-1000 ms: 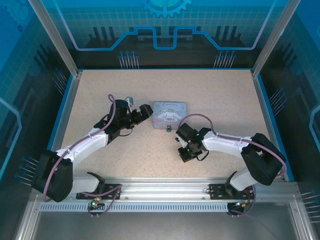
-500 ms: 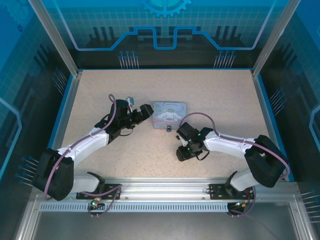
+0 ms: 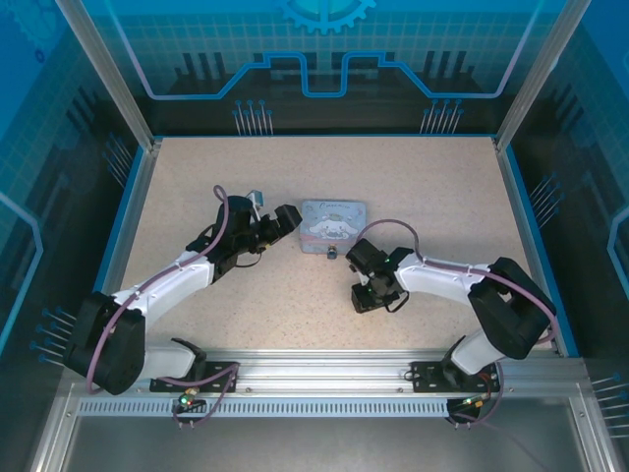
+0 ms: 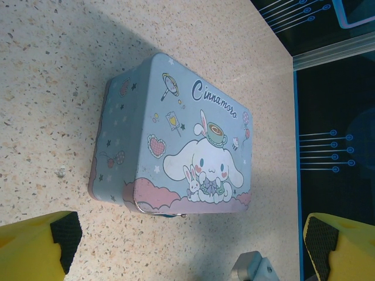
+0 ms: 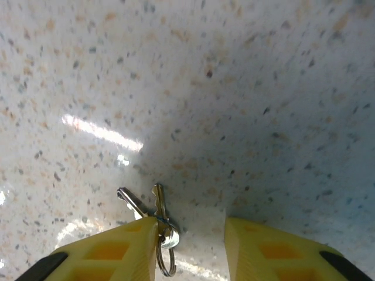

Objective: Unlock a padlock with a key

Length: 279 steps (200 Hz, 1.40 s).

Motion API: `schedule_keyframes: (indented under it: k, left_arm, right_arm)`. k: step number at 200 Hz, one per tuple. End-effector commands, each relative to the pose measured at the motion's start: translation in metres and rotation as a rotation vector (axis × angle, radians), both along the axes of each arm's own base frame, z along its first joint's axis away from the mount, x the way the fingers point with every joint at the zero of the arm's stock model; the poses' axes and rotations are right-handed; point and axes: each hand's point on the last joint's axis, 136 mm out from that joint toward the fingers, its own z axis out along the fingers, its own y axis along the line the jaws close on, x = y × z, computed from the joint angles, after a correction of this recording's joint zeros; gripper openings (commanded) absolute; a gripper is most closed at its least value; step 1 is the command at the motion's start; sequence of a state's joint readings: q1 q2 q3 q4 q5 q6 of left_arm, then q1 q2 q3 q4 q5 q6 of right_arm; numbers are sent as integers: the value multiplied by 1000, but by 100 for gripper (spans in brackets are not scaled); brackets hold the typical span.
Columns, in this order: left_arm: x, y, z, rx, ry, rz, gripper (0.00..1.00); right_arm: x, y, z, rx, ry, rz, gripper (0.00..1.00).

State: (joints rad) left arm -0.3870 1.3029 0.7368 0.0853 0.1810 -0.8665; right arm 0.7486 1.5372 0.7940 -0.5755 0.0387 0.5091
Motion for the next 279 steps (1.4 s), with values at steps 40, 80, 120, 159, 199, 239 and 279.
schedule_keyframes:
  k: [40,80,120,159,199,239,279]
  left_arm:
    - [0,0,1,-23,5,0,99]
    - [-2,0,0,-20,4,-2,99]
    - [-1,0,-3,-24,10,-1,99]
    - [-1,-1,-1,-27,6,-3,99]
    - [0,0,0,-26,3,1,99]
    - [0,-2,0,-34,9,0,99]
    - [-1,-2,0,-34,7,-2,99]
  right_arm:
    - [31,3,4,-8,-38,-78,32]
    - [32,11,25,85,-71,-101,36]
    - [27,14,28,118,-66,-80,44]
    - [20,14,11,89,-29,-59,39]
    - [14,11,2,68,-15,-56,33]
    - [17,10,-1,54,-18,-70,34]
    - [24,8,3,47,-41,-105,34]
